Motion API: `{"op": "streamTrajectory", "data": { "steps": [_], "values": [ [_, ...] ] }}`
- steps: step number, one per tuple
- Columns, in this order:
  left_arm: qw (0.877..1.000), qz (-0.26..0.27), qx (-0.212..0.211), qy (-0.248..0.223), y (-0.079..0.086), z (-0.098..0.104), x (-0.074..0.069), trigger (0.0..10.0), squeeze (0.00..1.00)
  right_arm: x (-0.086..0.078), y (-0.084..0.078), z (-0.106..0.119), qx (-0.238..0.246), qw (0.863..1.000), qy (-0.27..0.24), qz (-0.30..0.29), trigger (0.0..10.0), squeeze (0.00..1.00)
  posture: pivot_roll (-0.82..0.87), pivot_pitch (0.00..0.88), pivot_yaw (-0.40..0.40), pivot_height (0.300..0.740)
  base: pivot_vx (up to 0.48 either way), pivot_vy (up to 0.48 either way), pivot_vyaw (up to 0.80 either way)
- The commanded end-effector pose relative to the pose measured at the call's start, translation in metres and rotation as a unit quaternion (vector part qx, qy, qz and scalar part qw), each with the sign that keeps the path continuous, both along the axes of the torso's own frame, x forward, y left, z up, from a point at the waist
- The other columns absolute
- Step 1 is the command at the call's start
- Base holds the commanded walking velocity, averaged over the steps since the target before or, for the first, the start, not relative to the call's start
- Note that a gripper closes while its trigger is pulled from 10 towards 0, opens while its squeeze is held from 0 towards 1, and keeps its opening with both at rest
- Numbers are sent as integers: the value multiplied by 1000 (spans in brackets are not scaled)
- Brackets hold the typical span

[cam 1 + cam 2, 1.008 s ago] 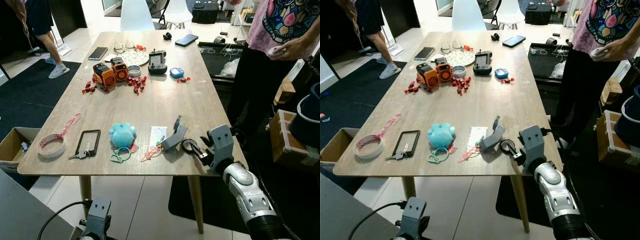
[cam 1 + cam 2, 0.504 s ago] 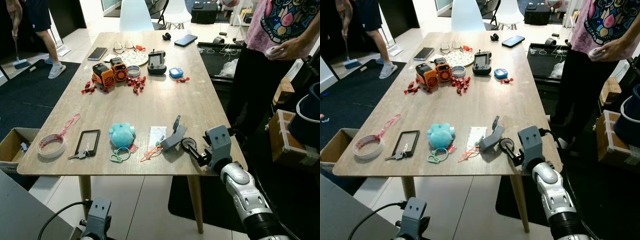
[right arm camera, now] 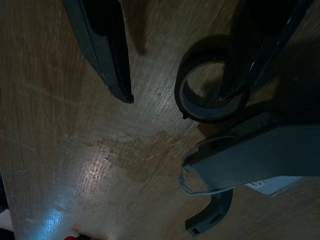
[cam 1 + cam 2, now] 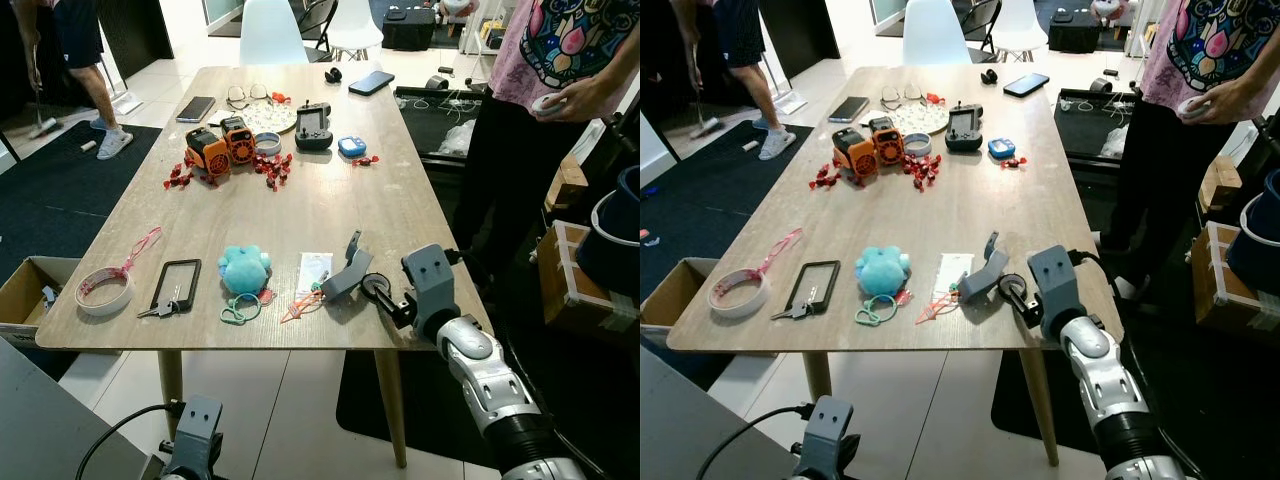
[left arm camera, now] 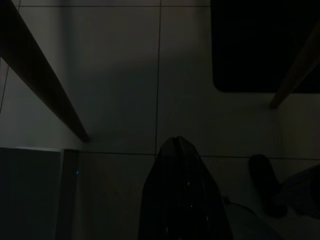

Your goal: Hang keys on a hook

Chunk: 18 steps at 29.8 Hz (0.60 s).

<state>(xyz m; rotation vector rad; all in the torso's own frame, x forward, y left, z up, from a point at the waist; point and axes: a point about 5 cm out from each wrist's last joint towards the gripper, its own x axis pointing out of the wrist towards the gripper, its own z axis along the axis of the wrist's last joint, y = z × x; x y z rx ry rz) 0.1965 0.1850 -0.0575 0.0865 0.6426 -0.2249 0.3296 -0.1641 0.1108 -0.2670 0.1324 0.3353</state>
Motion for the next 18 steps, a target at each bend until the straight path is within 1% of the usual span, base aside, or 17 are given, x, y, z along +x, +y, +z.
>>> {"op": "streamTrajectory", "data": {
  "steps": [1,6,8,18],
  "values": [
    [1000,-1,2,10,2,-3,-6,10000,8,-10,-5,-25,-13,998,55,-8,10000,0,51,123,35,740,0,0,0],
    [1000,-1,2,9,2,-3,-6,10000,4,-17,-7,-31,-14,998,62,-10,10000,0,49,123,36,740,0,0,0],
    [1000,-3,2,9,1,-3,-6,10000,8,-22,-9,-35,-12,998,64,-13,10000,0,46,123,39,740,0,0,0],
    [1000,-4,2,7,0,-1,-3,10000,4,-23,-7,-35,-4,998,58,-17,10000,0,46,123,40,740,0,0,0]
  ]
}}
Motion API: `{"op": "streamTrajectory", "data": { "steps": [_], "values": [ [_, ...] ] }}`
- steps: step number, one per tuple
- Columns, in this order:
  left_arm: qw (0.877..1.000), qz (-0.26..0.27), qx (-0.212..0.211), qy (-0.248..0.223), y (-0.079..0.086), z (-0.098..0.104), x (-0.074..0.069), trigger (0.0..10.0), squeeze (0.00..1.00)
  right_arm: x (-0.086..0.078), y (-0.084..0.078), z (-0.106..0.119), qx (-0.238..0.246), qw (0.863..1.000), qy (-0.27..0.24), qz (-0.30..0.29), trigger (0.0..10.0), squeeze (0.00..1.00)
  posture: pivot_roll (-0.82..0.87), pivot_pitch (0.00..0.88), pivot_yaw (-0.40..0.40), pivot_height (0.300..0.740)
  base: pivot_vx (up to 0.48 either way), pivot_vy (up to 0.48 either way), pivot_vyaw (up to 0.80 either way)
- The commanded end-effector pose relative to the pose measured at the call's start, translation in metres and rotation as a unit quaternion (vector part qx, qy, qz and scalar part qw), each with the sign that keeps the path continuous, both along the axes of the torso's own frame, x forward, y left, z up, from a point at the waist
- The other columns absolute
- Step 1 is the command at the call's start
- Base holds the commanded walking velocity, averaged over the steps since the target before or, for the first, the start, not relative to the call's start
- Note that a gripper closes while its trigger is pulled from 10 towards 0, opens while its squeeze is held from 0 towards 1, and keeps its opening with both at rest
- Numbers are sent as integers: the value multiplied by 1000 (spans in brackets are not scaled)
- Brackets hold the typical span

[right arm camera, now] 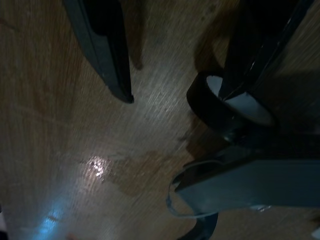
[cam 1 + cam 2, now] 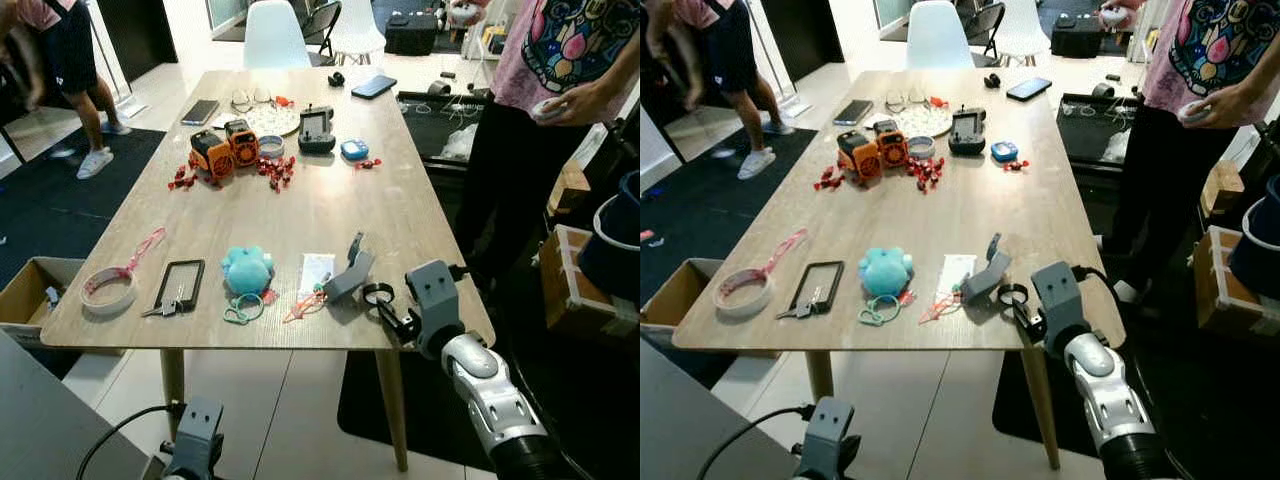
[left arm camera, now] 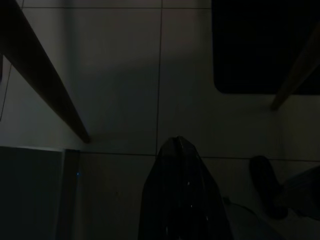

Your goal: Hang keys on a hook

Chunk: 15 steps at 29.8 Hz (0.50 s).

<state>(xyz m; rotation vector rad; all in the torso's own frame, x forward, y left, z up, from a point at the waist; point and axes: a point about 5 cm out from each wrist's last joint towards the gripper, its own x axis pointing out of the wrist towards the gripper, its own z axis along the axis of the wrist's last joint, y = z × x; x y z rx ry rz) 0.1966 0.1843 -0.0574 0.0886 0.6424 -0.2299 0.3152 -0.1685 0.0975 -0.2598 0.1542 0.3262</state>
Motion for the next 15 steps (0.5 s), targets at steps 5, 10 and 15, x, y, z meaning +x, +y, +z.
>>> {"op": "streamTrajectory", "data": {
  "steps": [5,10,15],
  "values": [
    [1000,-2,2,6,0,-2,-3,10000,12,-8,-1,-21,-4,999,46,-11,10000,0,46,122,40,740,0,0,0],
    [1000,-1,3,6,1,-1,-3,10000,8,-7,0,-21,4,999,45,-13,0,0,49,116,39,740,0,0,0],
    [1000,-2,3,6,1,-1,-2,10000,8,-6,0,-20,4,999,43,-15,0,0,50,114,39,740,0,0,0]
  ]
}}
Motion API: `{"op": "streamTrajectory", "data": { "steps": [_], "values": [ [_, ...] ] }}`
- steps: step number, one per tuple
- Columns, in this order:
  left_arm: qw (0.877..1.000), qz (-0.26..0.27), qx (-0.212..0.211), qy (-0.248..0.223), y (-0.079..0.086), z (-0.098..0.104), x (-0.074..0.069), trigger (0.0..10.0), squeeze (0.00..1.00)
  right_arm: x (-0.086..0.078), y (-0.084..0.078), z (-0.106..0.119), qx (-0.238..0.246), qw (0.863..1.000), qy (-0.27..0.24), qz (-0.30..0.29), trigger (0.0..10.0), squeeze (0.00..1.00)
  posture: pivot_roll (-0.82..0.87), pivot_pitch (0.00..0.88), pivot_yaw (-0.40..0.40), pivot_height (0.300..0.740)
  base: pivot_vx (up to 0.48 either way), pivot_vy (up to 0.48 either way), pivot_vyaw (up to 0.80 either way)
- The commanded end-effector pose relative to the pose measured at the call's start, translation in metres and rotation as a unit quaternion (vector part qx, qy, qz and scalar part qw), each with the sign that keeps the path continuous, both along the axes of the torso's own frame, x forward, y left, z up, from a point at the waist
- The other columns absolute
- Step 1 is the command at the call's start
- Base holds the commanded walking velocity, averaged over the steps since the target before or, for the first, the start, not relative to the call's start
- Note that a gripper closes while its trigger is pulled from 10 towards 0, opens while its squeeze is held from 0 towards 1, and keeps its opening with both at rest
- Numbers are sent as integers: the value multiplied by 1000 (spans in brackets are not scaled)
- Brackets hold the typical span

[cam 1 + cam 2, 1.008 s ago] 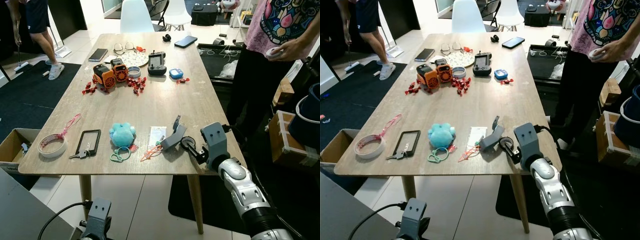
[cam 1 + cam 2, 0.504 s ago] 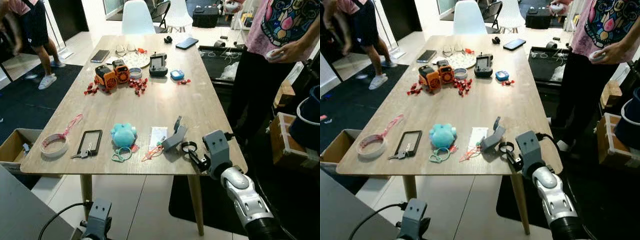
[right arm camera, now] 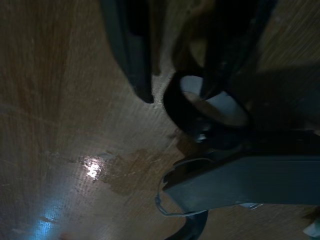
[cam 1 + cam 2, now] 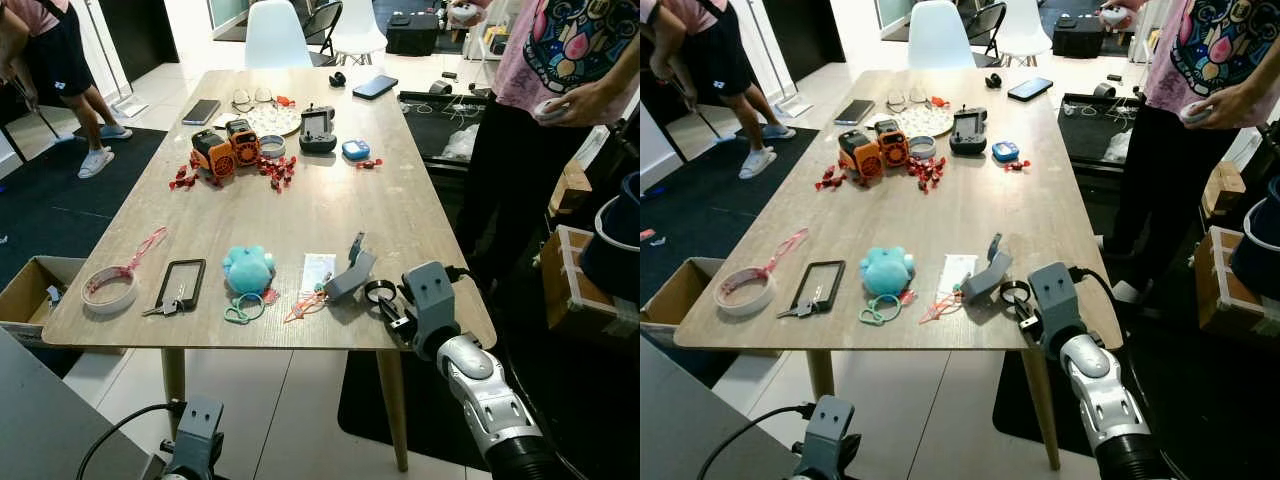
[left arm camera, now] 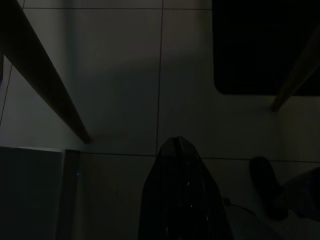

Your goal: Hang keys on a hook

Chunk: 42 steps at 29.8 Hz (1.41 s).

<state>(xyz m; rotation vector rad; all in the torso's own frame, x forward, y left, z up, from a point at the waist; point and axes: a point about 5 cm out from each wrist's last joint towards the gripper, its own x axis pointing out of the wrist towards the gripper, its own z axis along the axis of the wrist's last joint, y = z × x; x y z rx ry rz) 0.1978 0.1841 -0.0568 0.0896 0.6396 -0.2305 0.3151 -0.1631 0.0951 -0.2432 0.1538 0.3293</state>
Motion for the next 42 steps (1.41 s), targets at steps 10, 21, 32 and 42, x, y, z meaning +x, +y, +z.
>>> {"op": "streamTrajectory", "data": {
  "steps": [10,21,32,42],
  "values": [
    [1000,-3,3,7,1,-2,-3,10000,8,-7,-4,-17,1,999,36,-11,0,0,48,110,40,740,0,0,0],
    [1000,0,1,7,1,-3,-6,10000,8,-16,4,10,89,993,-73,8,0,0,41,99,36,740,0,0,0],
    [1000,3,0,10,2,-4,-8,10000,8,-32,-5,24,135,981,-137,-7,0,0,35,97,40,740,0,0,0],
    [1000,3,0,8,4,-3,-7,10000,4,-35,-14,29,137,977,-160,-34,2667,0,34,95,40,740,0,0,0]
  ]
}}
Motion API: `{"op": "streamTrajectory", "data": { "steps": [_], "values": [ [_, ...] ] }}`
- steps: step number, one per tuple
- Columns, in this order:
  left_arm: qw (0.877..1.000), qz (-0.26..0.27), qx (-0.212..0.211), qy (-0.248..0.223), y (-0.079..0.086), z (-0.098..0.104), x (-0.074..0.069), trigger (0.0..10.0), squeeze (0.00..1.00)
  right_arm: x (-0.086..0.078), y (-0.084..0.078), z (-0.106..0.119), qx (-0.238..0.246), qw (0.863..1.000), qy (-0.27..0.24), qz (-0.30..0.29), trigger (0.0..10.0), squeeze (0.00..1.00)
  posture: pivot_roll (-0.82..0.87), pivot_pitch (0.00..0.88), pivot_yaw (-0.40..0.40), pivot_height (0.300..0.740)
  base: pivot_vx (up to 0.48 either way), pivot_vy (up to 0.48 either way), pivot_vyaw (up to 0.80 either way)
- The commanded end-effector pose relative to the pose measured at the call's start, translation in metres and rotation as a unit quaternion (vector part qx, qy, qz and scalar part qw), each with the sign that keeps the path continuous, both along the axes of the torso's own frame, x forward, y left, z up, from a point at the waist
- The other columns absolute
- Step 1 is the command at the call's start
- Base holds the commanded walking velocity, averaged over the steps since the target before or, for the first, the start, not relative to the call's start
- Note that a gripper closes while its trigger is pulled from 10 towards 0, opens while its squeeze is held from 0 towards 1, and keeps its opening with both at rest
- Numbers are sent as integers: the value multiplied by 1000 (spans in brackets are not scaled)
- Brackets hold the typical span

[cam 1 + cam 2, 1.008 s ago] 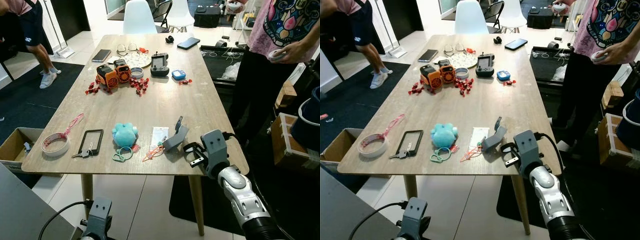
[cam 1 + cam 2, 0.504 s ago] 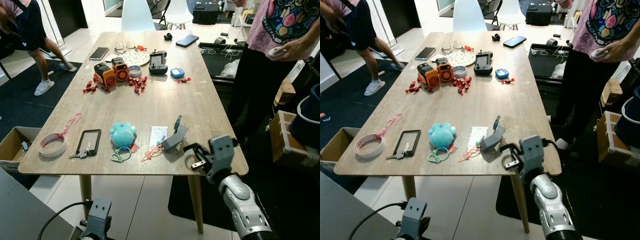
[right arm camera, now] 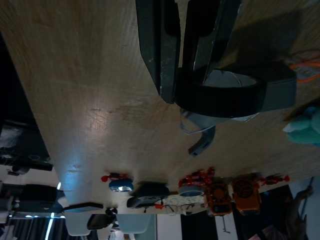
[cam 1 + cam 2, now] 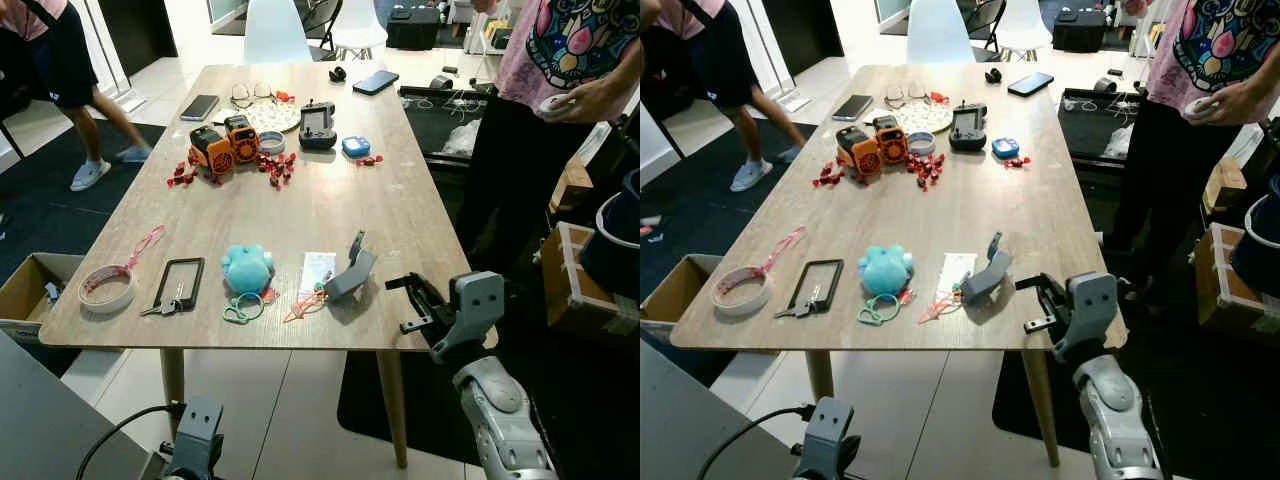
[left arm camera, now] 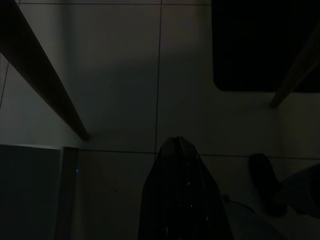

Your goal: Hang keys on a hook

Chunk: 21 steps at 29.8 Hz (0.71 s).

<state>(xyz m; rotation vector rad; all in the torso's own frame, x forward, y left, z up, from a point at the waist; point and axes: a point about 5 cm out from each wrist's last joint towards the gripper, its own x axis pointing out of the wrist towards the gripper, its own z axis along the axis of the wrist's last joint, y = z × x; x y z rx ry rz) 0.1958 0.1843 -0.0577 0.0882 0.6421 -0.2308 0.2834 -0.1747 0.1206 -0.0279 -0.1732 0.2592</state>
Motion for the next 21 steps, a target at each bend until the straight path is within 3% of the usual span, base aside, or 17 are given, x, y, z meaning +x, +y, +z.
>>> {"op": "streamTrajectory", "data": {
  "steps": [1,2,4,6,10,15,19,21],
  "values": [
    [1000,3,0,7,3,-2,-5,10000,4,-3,-3,3,9,1000,-13,-11,2667,0,34,95,40,740,0,0,0],
    [1000,4,1,7,4,-2,-5,10000,12,-3,-8,4,9,999,-16,-31,10000,0,34,95,40,740,0,0,0],
    [1000,4,1,6,4,-2,-5,10000,12,-2,-16,4,15,998,-17,-60,10000,0,35,95,38,740,0,0,0],
    [1000,5,1,6,5,-2,-6,10000,4,-1,-37,1,38,991,-12,-126,10000,0,36,93,36,740,0,0,0],
    [1000,6,1,6,5,-2,-6,10000,8,-2,-52,-2,56,984,-5,-171,10000,0,36,93,35,740,0,0,0],
    [1000,8,0,6,4,-3,-7,10000,12,-16,-98,-25,112,952,39,-283,10000,0,35,94,34,740,0,0,0],
    [1000,8,-1,6,4,-3,-7,10000,8,-23,-112,-36,118,939,59,-317,10000,0,35,93,33,740,0,0,0],
    [1000,9,0,7,4,-3,-7,10000,8,-35,-124,-59,88,926,111,-350,10000,0,37,92,31,740,0,0,0]
  ]
}}
